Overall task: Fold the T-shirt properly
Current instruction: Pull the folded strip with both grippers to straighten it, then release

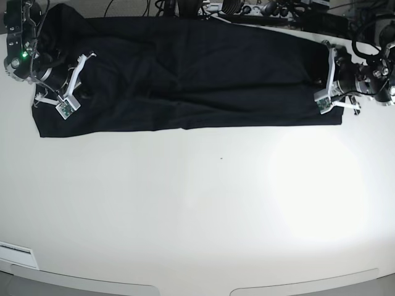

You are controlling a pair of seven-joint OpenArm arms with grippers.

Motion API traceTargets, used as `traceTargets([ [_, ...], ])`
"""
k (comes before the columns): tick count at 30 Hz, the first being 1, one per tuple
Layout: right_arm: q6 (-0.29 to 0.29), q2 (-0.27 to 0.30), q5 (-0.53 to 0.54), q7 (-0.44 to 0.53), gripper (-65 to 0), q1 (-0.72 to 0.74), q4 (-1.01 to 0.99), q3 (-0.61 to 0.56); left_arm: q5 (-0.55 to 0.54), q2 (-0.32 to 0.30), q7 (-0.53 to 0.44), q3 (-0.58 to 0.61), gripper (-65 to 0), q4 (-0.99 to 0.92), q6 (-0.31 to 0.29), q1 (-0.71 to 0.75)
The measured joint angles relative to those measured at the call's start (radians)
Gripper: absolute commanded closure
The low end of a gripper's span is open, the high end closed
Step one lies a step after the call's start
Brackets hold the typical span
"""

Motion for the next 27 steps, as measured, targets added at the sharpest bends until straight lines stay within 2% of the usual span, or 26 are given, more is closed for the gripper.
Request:
traceTargets([
  [2, -0.025, -0.003, -0.039, -0.001, 0.0, 0.029, -0.003, -0.007, -0.002, 0.014, -0.016, 0.001, 0.0, -0.034, -0.003, -0.035],
  [8, -0.028, 0.000, -0.053, -0.028, 0.0, 0.141, -0.012, -0.009, 0.008, 0.026, -0.036, 0.003, 0.0, -0.069, -0.002, -0.104],
  [13, -0.024, -0.001, -0.017, -0.023, 0.0, 0.221, -0.024, -0.008, 0.030, 0.039, -0.049, 0.009, 0.0, -0.079, 0.054, -0.145],
  [16, -0.040, 0.000, -0.017, -0.050, 0.0, 0.241, -0.061, -0.010, 0.033, 0.055, -0.028, 0.008, 0.0, -0.079, 0.058, -0.148],
  [18, -0.038, 0.013, 0.101, -0.187, 0.0, 0.233, -0.058, -0.010, 0.034, 0.057, -0.015, 0.008, 0.0, -0.078, 0.059, -0.151],
  [19, -0.014, 0.020, 0.177, -0.249, 0.0, 0.228, -0.049, -0.010, 0.032, 0.057, -0.017, 0.008, 0.0, -0.078, 0.059, -0.150],
  [21, 0.008, 0.018, 0.270, -0.306, 0.0, 0.222, -0.025, -0.010, 0.032, 0.058, -0.016, 0.008, 0.0, -0.078, 0.058, -0.150],
  [22, 0.009, 0.014, 0.301, -0.309, 0.0, 0.216, -0.024, -0.010, 0.029, 0.057, -0.017, 0.007, 0.0, -0.078, 0.059, -0.144],
  [24, 0.009, -0.005, 0.257, -0.312, 0.0, 0.178, -0.024, -0.010, 0.029, 0.057, -0.024, 0.002, 0.0, -0.077, 0.060, -0.127],
  [27, 0.030, -0.032, 0.127, -0.159, 0.0, 0.111, -0.057, -0.004, 0.033, 0.057, -0.027, 0.002, 0.0, -0.073, 0.066, -0.113],
])
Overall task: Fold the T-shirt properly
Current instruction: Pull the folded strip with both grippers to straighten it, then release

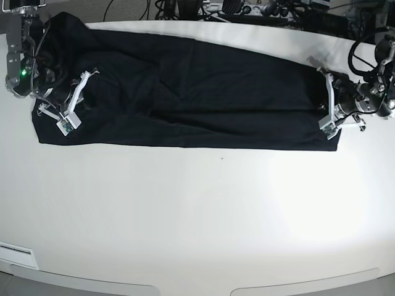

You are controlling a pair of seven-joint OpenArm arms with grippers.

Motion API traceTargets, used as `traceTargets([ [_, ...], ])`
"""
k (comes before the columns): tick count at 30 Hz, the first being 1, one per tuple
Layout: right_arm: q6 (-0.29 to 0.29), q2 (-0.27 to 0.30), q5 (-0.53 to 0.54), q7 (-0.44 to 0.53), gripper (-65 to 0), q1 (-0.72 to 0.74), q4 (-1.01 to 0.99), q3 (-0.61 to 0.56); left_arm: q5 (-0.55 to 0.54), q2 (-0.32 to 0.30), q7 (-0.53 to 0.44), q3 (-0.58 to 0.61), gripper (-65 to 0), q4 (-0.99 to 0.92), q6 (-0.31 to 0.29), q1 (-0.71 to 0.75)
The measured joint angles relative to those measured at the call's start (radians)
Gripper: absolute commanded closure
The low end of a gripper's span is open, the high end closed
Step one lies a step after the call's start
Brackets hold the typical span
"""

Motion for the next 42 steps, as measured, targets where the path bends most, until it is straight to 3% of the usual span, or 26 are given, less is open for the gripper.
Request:
traceTargets([
  [2, -0.002, -0.005, -0.057, 0.091, 0.0, 0.011, -0.053, -0.002, -0.005, -0.001, -0.023, 0.000, 0.0, 0.000, -0.004, 0.002],
  [7, 0.002, -0.007, -0.047, 0.151, 0.0, 0.073, -0.159, -0.001, 0.000, 0.000, -0.027, 0.000, 0.0, 0.000, -0.008, 0.001],
  [12, 0.002, -0.011, -0.070, 0.114, 0.0, 0.132, -0.177, -0.003, 0.050, 0.002, -0.103, 0.003, 0.0, 0.000, -0.014, -0.001],
  [20, -0.018, -0.006, -0.108, 0.080, 0.0, 0.210, -0.192, -0.006, 0.072, 0.023, -0.087, 0.009, 0.0, -0.009, 0.027, -0.072],
  [24, -0.047, 0.006, -0.029, -0.021, 0.0, 0.284, -0.194, -0.008, -0.006, 0.029, 0.011, 0.011, 0.0, -0.007, 0.024, -0.142],
  [28, -0.049, 0.049, 0.093, -0.092, 0.0, 0.323, -0.136, -0.003, -0.133, -0.005, 0.077, -0.002, 0.0, 0.014, 0.024, -0.183],
  [30, -0.071, 0.051, 0.137, -0.138, 0.0, 0.319, -0.110, -0.003, -0.182, -0.005, 0.092, -0.058, 0.0, 0.015, 0.086, -0.173],
  [32, -0.088, 0.048, 0.160, -0.148, -0.3, 0.314, -0.099, -0.003, -0.198, 0.011, 0.120, -0.176, 0.0, 0.013, 0.093, -0.171],
  [35, -0.089, 0.048, 0.163, -0.150, -6.9, 0.317, -0.097, 0.008, -0.224, 0.045, 0.100, -0.399, 0.0, 0.007, 0.110, -0.183],
  [39, -0.069, 0.048, 0.182, -0.171, -8.9, 0.315, -0.097, 0.092, -0.284, 0.164, 0.121, -0.652, 0.0, -0.100, 0.144, -0.156],
  [42, -0.068, 0.049, 0.294, -0.216, -9.1, 0.318, -0.097, 0.196, -0.329, 0.230, 0.172, -0.707, 0.0, -0.262, 0.120, -0.111],
])
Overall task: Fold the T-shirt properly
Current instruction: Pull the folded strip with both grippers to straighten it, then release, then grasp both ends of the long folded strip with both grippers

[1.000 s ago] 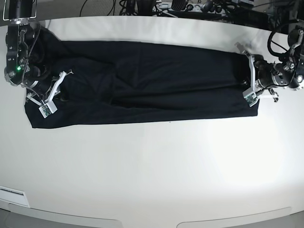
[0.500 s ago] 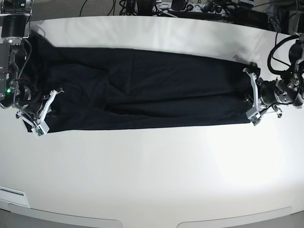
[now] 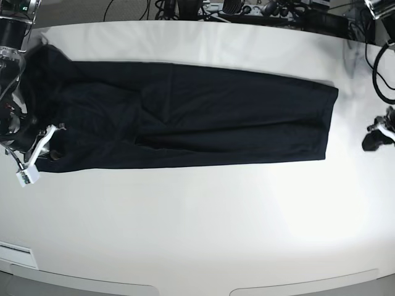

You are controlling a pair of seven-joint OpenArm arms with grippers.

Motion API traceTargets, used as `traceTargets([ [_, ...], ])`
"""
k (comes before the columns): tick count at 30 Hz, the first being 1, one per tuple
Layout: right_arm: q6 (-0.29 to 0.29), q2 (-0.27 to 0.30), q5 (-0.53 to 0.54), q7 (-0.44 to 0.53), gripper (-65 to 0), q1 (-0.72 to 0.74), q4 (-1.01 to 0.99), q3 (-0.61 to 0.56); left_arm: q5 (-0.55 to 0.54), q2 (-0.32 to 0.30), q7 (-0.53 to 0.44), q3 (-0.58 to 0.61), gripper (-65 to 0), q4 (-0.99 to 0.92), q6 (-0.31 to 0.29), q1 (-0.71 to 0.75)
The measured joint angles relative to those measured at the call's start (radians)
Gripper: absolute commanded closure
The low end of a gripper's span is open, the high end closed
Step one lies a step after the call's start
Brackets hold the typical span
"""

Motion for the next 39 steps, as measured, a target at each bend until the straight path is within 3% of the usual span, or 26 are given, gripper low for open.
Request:
traceTargets([
  [2, 0.002, 0.013, 0.031, -0.019, -9.1, -0.003, 0.000, 0.062, -0.014, 0.010, 0.039, 0.001, -1.2, -0.092, 0.002, 0.018],
  [5, -0.001, 0.075, 0.032, -0.026, -9.1, -0.024, 0.000, 0.124, -0.021, 0.000, 0.053, 0.000, -31.6, -0.167, 0.001, 0.013],
  [6, -0.002, 0.096, 0.036, -0.028, -9.1, -0.028, 0.000, 0.138, -0.021, -0.002, 0.048, 0.000, -35.2, -0.182, 0.001, 0.008],
  [10, -0.002, 0.150, 0.059, -0.024, -9.1, -0.032, 0.000, 0.166, -0.028, -0.002, 0.030, 0.039, -35.3, -0.214, 0.000, 0.007],
  [14, -0.002, 0.160, 0.060, -0.024, -9.1, -0.031, 0.000, 0.169, -0.070, -0.013, 0.011, 0.177, -35.4, -0.214, -0.001, -0.017],
  [19, -0.002, 0.160, 0.059, -0.025, -9.1, -0.034, 0.000, 0.169, -0.075, -0.010, -0.005, 0.337, -35.4, -0.207, 0.000, -0.083],
  [26, -0.002, 0.161, 0.055, -0.024, -9.1, -0.034, 0.000, 0.169, -0.039, 0.042, -0.034, 0.346, -35.3, -0.203, 0.008, -0.082],
  [34, -0.002, 0.161, 0.056, -0.024, -9.1, -0.034, 0.000, 0.169, -0.077, 0.167, -0.060, 0.342, -33.6, -0.201, -0.001, -0.077],
  [36, -0.002, 0.161, 0.056, -0.024, -9.1, -0.034, 0.000, 0.169, -0.071, 0.175, -0.062, 0.342, -23.9, -0.201, 0.000, -0.079],
  [39, -0.002, 0.161, 0.068, -0.024, -9.1, -0.034, 0.000, 0.169, -0.045, 0.180, -0.058, 0.343, 0.0, -0.203, 0.035, -0.079],
])
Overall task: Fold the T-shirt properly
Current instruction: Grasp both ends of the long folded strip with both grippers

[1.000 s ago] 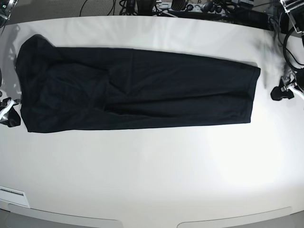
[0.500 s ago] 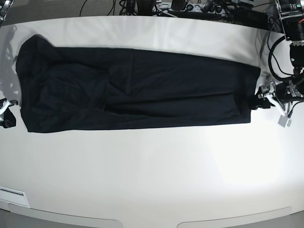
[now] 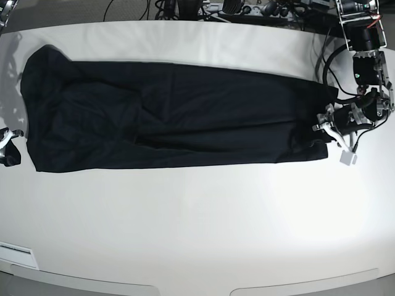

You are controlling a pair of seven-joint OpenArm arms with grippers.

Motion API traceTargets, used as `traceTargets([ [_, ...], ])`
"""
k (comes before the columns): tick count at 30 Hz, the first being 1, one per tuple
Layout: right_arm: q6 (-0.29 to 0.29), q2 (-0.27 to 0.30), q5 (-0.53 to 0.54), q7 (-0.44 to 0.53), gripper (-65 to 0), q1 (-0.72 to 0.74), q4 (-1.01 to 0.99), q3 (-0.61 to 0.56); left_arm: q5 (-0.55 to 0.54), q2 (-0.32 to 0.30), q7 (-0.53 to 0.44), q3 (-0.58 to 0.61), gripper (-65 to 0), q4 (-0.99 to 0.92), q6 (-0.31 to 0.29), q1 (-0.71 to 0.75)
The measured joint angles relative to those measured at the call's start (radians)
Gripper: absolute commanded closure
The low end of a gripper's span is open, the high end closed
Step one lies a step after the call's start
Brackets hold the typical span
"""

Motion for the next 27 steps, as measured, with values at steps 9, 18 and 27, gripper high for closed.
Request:
traceTargets([
  [9, 0.044, -0.013, 0.079, 0.003, -0.9, -0.003, 0.000, -0.006, 0.008, -0.008, 0.016, 0.005, 0.0, 0.000, 0.010, -0.016],
  [18, 0.101, -0.142, -0.254, 0.238, 0.0, -0.035, -0.138, -0.243, 0.036, -0.015, 0.041, 0.012, 0.0, -0.006, 0.011, -0.068],
  [27, 0.070, -0.172, -0.398, 0.421, 0.0, -0.018, -0.319, -0.335, -0.174, -0.051, 0.189, 0.013, 0.0, -0.014, -0.088, -0.065],
])
